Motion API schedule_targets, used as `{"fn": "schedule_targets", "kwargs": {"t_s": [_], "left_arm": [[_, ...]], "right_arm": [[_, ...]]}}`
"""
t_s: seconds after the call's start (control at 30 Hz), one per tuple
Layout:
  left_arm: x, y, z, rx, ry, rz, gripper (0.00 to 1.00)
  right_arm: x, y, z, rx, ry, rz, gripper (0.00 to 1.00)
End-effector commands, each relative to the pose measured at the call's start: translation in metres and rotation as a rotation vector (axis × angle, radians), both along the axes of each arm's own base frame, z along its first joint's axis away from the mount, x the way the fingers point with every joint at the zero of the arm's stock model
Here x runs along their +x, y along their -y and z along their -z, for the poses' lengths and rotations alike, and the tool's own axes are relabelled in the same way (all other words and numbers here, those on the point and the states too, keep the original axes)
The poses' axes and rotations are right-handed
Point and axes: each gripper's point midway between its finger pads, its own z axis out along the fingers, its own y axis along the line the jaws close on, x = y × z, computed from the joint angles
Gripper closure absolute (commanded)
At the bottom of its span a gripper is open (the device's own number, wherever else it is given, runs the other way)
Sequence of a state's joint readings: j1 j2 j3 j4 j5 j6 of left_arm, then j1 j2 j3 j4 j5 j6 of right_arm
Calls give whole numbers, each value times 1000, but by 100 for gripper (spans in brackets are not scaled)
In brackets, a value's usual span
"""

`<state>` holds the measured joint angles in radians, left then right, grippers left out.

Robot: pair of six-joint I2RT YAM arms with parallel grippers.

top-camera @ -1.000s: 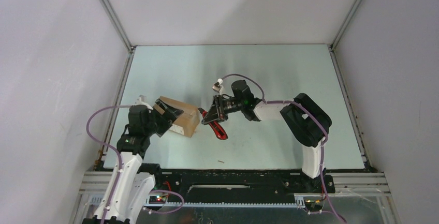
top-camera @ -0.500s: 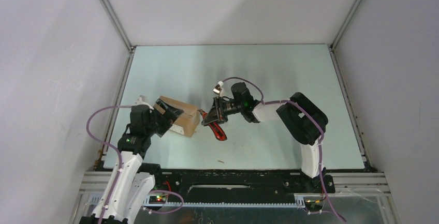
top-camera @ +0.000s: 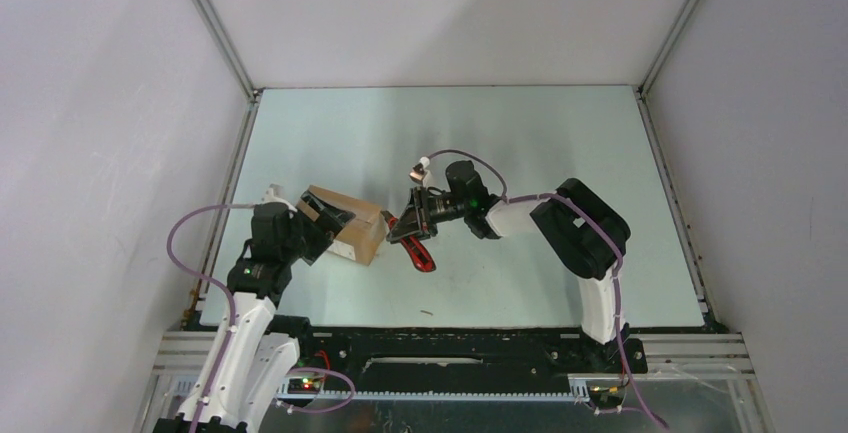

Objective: Unpack the express box
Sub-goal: Cut the express box at the center of the board.

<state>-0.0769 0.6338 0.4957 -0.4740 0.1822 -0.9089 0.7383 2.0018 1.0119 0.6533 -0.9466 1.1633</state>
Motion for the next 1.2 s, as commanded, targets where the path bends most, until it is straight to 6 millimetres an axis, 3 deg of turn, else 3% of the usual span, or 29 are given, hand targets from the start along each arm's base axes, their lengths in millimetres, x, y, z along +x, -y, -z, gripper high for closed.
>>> {"fn": "schedule_targets", "kwargs": {"t_s": [0.0, 0.53, 1.17], "left_arm": [[5, 0, -13, -4, 47, -4, 5], [6, 1, -11, -7, 47, -3, 6], [6, 3, -7, -15, 38, 5, 6]], "right_arm": [[-2, -4, -5, 32, 20, -15, 100], [0, -1, 1, 10, 11, 4, 100], [-8, -7, -9, 70, 8, -32, 100]]}}
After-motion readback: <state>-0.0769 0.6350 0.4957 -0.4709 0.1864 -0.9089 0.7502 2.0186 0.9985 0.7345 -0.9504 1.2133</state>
